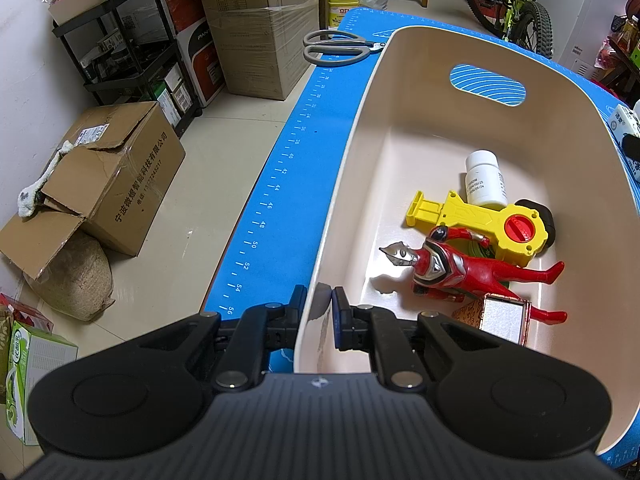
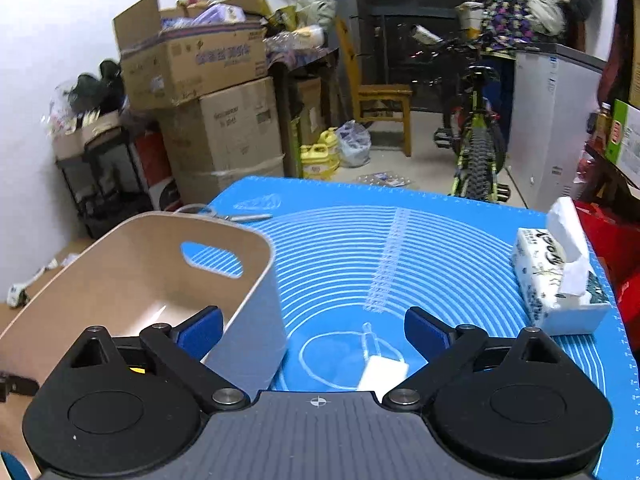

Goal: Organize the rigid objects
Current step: 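Grasp the white phone charger on the mat with the right gripper, then carry the white charger into the basket with the right gripper and release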

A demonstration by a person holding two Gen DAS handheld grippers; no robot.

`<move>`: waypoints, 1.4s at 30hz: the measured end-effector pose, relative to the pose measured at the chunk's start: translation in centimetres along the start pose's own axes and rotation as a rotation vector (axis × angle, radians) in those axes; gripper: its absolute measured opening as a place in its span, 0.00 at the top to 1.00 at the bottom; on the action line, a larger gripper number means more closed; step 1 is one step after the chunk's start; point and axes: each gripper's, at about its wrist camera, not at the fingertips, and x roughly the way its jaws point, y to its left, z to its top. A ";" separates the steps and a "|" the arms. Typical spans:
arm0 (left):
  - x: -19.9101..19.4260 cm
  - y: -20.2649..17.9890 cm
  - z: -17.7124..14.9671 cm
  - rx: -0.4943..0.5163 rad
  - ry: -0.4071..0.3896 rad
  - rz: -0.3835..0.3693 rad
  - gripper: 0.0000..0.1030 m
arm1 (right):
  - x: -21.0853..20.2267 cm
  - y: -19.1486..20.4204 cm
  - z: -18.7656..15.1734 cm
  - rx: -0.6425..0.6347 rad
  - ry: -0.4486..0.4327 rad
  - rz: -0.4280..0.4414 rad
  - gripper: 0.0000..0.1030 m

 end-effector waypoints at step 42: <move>0.1 0.0 -0.1 0.005 0.000 -0.003 0.85 | 7.0 -1.7 -6.7 0.120 0.108 -0.196 0.59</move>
